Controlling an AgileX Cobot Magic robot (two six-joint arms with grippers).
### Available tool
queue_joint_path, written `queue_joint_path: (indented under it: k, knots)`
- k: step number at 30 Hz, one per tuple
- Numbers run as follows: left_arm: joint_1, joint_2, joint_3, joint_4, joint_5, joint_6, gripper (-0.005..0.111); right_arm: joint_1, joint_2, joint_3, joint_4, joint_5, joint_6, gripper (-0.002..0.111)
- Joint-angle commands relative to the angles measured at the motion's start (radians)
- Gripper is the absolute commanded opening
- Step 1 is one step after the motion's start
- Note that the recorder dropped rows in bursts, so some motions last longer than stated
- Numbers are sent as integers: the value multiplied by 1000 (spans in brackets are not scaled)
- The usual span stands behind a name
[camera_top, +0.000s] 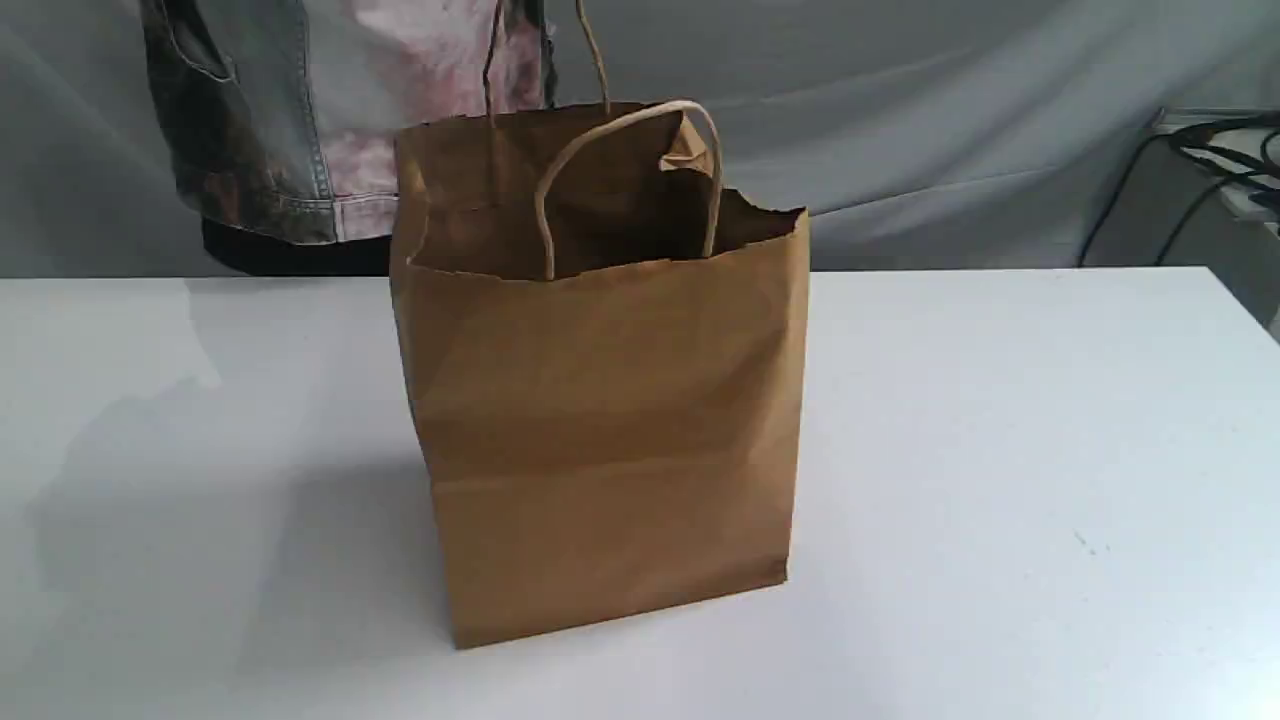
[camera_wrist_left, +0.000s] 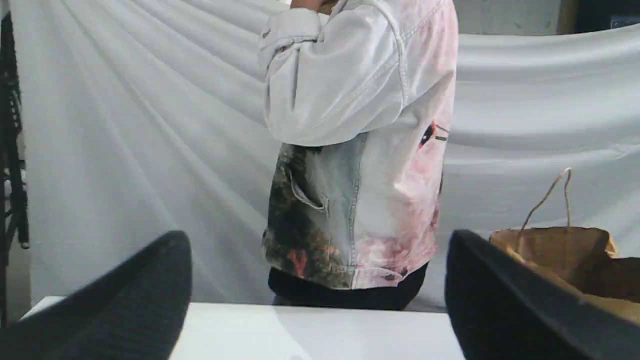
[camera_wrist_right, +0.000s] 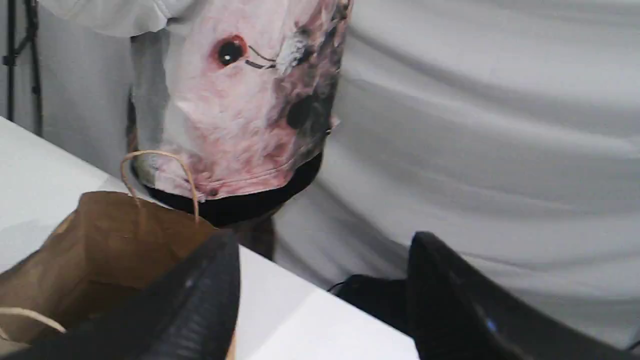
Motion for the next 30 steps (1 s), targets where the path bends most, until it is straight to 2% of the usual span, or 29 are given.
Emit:
queue_joint_path:
  k: [1,5,9,13,17,22,27,30]
  knots:
    - [2,1,61,-54,-115,-7,72,-7,-202,152,-55,-159,-21,49]
    - [2,1,159,-80,-218,-9,72,-7,-438,347,-100,-312,-8,49]
    - [2,1,246,-94,-251,-9,72,-7,-623,519,-227,-352,88,46]
    - [2,1,294,-113,-251,-9,72,-7,-792,679,-369,-343,297,41]
    - [2,1,334,-137,-247,-9,68,-7,-922,826,-417,-256,530,40]
    - [2,1,410,-178,-280,-9,63,-7,-947,983,-417,-125,627,40]
    - [2,1,431,-182,-322,-9,63,-7,-947,1052,-398,-203,622,40]
    - [2,1,449,-185,-289,-9,63,-7,-947,1054,-396,-223,622,40]
